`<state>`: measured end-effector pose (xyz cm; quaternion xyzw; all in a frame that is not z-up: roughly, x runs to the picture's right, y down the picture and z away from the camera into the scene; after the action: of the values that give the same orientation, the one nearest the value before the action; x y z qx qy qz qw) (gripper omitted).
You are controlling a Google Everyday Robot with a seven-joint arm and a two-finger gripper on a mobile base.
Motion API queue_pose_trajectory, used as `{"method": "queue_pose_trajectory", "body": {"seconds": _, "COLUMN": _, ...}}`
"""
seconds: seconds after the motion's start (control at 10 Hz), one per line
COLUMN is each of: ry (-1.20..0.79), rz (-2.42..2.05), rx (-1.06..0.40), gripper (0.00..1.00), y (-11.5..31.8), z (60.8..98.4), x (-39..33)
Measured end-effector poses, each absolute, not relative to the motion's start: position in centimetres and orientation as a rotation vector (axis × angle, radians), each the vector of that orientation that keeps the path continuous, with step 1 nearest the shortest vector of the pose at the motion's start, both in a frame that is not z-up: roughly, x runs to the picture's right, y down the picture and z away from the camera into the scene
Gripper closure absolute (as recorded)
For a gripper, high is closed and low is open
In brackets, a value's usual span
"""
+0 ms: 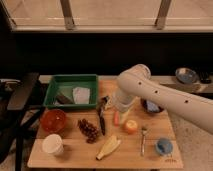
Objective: Place grapes in plastic cup
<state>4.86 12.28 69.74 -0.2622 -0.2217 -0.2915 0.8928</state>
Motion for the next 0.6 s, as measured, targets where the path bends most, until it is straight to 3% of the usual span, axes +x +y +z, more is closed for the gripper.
{"method": "queue_pose_trajectory", "body": {"seconds": 0.6, "ry": -0.533, "rz": -0.618, "rx": -0.536, "gripper": 0.35, "y": 12.7, "z": 70.8, "x": 3.2}}
